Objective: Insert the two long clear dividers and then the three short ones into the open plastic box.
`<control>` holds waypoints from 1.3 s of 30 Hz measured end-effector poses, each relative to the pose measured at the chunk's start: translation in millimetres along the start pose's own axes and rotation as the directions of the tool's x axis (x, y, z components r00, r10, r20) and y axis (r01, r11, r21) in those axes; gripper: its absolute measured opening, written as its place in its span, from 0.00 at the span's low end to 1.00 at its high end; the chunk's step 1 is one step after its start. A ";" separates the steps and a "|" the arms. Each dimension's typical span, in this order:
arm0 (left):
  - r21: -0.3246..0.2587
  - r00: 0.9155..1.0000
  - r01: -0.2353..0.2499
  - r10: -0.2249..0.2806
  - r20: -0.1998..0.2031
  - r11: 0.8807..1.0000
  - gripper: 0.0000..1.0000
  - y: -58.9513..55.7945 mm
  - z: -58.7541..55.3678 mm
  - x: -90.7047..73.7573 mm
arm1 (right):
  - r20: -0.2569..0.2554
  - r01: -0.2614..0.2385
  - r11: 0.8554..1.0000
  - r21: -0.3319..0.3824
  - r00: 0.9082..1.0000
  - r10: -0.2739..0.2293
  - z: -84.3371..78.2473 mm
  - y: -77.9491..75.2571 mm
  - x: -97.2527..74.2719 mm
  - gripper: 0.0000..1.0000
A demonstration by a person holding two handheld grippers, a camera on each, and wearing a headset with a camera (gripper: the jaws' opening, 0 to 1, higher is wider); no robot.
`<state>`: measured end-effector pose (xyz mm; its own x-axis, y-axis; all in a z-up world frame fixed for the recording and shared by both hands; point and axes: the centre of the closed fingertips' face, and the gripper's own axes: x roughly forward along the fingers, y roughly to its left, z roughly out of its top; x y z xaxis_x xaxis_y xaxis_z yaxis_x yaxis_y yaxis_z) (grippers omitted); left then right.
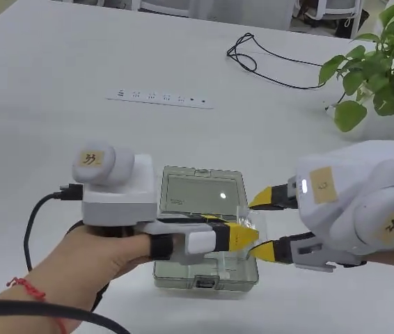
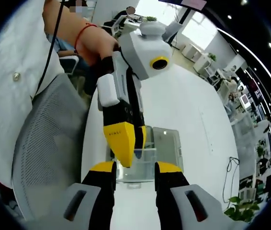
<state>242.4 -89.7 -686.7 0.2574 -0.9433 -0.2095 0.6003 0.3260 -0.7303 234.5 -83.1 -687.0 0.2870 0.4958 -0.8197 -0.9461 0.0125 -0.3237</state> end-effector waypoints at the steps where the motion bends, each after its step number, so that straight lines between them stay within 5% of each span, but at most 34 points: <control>1: -0.001 1.000 -0.002 0.002 -0.001 1.000 0.20 0.0 -0.5 0.1 | -0.002 0.000 1.000 -0.004 1.000 0.000 0.3 0.5 0.1 0.33; 16: -0.019 1.000 0.009 -0.009 -0.018 1.000 0.01 -6.0 -6.5 3.6 | -0.033 0.012 1.000 -0.020 0.999 -0.012 1.3 3.0 0.3 0.33; 31: -0.079 1.000 -0.002 0.003 0.008 0.997 0.00 -6.0 -4.6 2.9 | -0.042 0.036 0.998 -0.059 0.998 -0.038 2.8 0.6 1.2 0.34; 37: -0.039 1.000 -0.004 0.004 0.004 0.999 0.00 -5.0 -5.8 2.7 | -0.028 0.033 0.998 -0.046 0.999 -0.034 4.8 -2.6 -2.6 0.36; 39: 0.023 1.000 0.000 0.000 -0.009 1.000 0.00 -4.9 -6.8 1.4 | 0.002 0.015 1.000 -0.008 1.000 -0.015 6.9 -3.1 -6.2 0.36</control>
<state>234.6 -93.0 -687.8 0.2503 -0.9439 -0.2156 0.6174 0.3271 -0.7154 234.6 -80.2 -677.7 0.3005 0.4976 -0.8137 -0.9406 0.0131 -0.3394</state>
